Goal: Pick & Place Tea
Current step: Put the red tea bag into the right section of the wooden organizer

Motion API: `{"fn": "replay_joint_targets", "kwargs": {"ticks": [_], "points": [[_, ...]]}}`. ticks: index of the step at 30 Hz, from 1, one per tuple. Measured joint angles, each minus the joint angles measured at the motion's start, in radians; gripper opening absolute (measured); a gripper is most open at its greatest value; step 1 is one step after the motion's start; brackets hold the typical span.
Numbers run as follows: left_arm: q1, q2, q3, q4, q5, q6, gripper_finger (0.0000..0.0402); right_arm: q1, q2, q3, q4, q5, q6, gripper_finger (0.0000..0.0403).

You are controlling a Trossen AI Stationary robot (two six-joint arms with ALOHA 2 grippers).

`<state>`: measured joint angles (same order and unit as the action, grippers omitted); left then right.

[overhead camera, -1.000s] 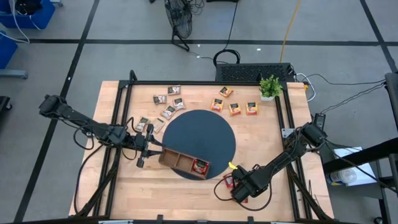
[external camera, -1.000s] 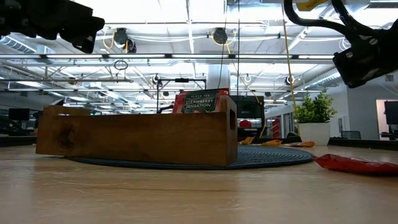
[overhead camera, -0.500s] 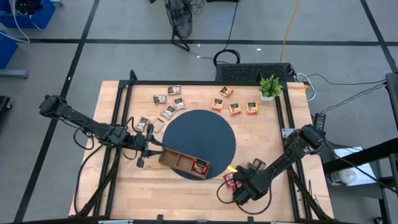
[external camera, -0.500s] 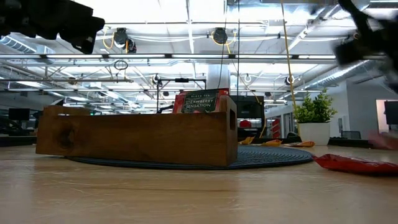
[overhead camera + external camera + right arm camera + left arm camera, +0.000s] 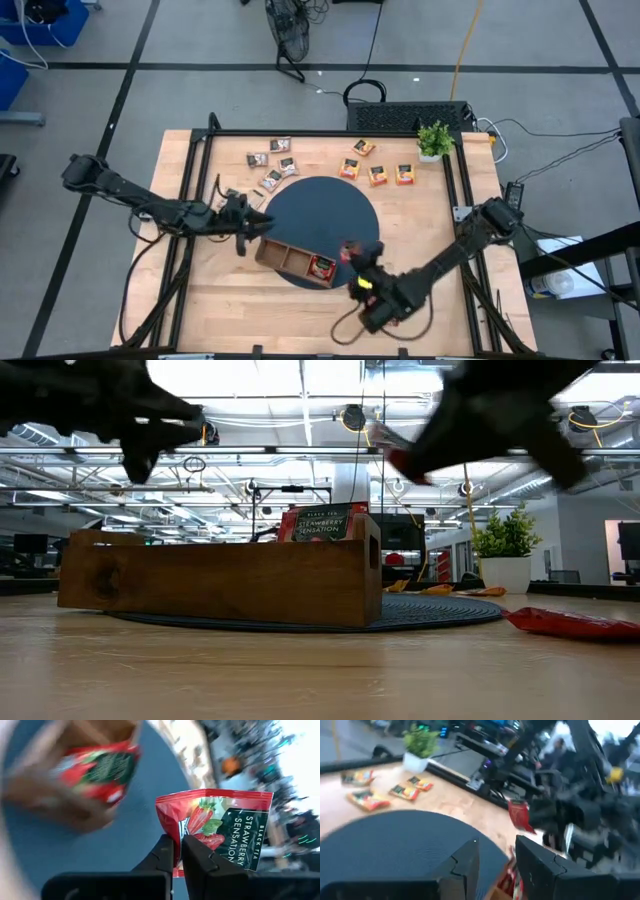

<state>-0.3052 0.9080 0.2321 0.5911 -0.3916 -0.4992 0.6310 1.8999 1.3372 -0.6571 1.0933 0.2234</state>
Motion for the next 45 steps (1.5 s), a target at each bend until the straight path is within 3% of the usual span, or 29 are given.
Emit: {"fn": "replay_joint_targets", "kwargs": {"ticks": [6,11,21,26,45], "points": [[0.07,0.21,0.039,0.176,0.031,-0.089,0.0129,-0.137,-0.001,-0.062,0.431,0.01,-0.429,0.001],[0.085,0.335,0.13,0.213,0.1,-0.059,0.013,-0.187,-0.001,-0.082,0.614,0.006,-0.601,0.001],[0.126,0.558,0.405,0.004,0.129,-0.091,0.013,-0.194,-0.002,-0.091,0.687,0.007,-0.654,0.001],[0.134,0.599,0.505,-0.099,0.13,-0.028,0.013,-0.191,-0.003,-0.091,0.69,0.01,-0.655,0.001],[0.16,0.585,0.532,-0.148,0.123,0.037,0.0129,-0.19,-0.003,-0.091,0.683,0.01,-0.625,0.001]]}}
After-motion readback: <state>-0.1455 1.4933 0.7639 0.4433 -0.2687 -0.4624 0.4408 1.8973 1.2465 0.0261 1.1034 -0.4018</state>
